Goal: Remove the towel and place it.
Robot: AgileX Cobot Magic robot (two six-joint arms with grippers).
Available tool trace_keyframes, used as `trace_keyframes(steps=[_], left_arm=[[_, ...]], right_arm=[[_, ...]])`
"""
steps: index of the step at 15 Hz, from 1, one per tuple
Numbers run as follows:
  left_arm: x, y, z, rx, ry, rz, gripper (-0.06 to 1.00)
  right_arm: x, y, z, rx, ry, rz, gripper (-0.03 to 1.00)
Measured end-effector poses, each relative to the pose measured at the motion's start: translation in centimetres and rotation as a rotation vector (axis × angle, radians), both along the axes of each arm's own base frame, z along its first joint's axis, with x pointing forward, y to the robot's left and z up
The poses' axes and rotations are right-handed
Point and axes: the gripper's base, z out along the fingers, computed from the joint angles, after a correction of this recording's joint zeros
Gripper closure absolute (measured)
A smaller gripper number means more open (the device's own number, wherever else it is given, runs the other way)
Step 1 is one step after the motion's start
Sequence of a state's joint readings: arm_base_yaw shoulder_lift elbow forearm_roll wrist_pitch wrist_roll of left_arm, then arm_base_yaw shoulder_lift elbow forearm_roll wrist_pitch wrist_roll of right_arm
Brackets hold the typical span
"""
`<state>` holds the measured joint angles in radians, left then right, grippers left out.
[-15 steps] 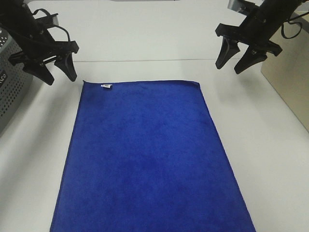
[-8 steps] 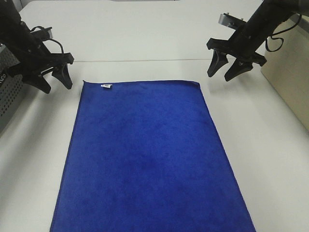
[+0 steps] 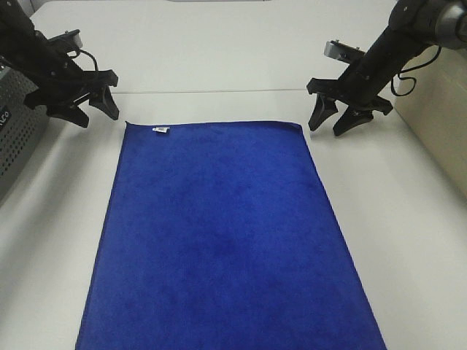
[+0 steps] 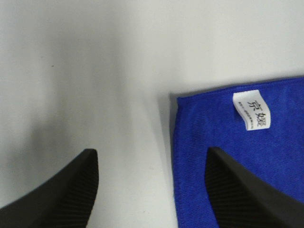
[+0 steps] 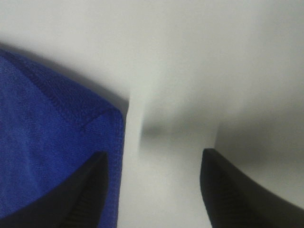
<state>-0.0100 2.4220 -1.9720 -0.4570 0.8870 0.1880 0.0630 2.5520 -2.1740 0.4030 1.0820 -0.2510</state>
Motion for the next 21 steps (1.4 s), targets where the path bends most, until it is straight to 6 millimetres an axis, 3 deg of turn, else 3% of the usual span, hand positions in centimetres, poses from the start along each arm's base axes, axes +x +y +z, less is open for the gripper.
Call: trace_keyframes(steps=[5,16,21], left_arm=[[0.8,-0.5,-3.0,-0.060,0.040,-0.019,0.33],[1.2,-0.8,-3.4,-0.079,0.062,-0.067,0.33],[1.1,-1.5,-3.4,-0.064,0.056,-0.100,0.33]], right_arm=[[0.0,0.1,-0.4,0.005,-0.006,0.022,0.39],[0.0,0.6,-1.4,0.044,0.017,0.037,0.39],[0.1,3.6,-1.6,0.039,-0.049,0.095,0.39]])
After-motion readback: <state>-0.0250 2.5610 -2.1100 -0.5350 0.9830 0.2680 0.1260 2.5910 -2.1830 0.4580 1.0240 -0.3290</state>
